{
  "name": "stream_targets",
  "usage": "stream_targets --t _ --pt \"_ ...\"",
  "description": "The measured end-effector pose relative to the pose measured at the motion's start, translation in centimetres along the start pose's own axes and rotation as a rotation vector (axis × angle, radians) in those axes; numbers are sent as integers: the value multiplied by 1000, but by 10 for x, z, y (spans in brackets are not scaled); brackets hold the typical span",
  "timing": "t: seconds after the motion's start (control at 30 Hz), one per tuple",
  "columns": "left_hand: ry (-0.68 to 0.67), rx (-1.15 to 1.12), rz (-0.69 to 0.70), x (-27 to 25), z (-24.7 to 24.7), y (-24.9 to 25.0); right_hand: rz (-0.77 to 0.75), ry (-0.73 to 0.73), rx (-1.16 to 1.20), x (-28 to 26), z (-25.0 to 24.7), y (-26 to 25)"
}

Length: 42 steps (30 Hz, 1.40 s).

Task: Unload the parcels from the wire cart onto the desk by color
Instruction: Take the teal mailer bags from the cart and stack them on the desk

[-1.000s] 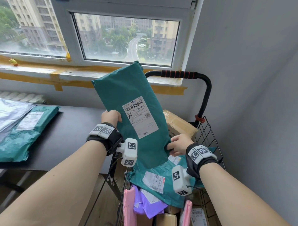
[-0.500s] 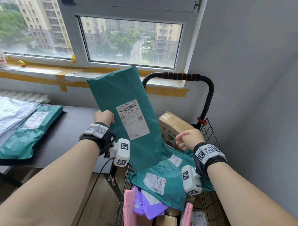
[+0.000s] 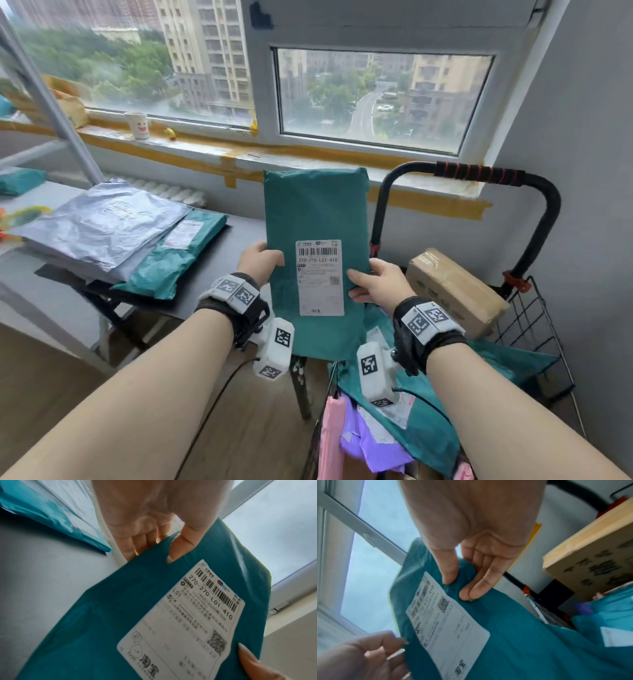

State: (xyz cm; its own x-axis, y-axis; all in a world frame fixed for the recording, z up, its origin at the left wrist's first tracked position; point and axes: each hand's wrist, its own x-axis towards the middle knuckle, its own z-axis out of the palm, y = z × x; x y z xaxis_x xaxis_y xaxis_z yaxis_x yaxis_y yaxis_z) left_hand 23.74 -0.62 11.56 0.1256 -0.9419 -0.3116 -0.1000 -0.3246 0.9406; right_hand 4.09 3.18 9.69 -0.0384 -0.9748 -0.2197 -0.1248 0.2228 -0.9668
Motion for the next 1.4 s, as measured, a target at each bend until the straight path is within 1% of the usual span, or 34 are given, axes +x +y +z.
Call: stream_targets --t 0.1,0.17,0.23,0.3,0.43,0.53,0.6,0.7,0.77,0.87,1.07,1.2,1.27,1.4 --pt "-8 -80 -77 14 -35 -9 -16 -28 75 10 33 -12" --pt "-33 -72 -122 24 -60 -12 -13 -36 125 19 58 -23" --pt "-41 -64 -116 36 -90 -16 -2 -37 177 31 89 -34" --pt "-14 -41 -99 49 -125 -18 19 -40 214 44 126 -42" --pt "13 54 -71 84 -211 -25 73 -48 241 71 211 -53" --pt "46 145 -18 114 -273 -29 128 -28 281 93 273 -61" --pt "39 187 -21 136 -311 -32 171 -2 298 108 311 -66" --pt "8 163 -53 165 -353 -37 221 44 306 128 353 -68" --pt "-22 149 -76 182 -369 -39 243 67 293 140 371 -69" --pt "-29 174 -36 208 -380 -40 277 102 254 165 387 -70" --pt "33 298 13 268 -384 -45 343 131 117 227 406 -55" --pt "46 417 -57 306 -381 -55 408 129 51 268 414 -36" --pt "37 526 -95 321 -379 -63 450 126 5 283 417 -28" --pt "24 700 -148 339 -374 -76 543 78 -213 302 420 -10"
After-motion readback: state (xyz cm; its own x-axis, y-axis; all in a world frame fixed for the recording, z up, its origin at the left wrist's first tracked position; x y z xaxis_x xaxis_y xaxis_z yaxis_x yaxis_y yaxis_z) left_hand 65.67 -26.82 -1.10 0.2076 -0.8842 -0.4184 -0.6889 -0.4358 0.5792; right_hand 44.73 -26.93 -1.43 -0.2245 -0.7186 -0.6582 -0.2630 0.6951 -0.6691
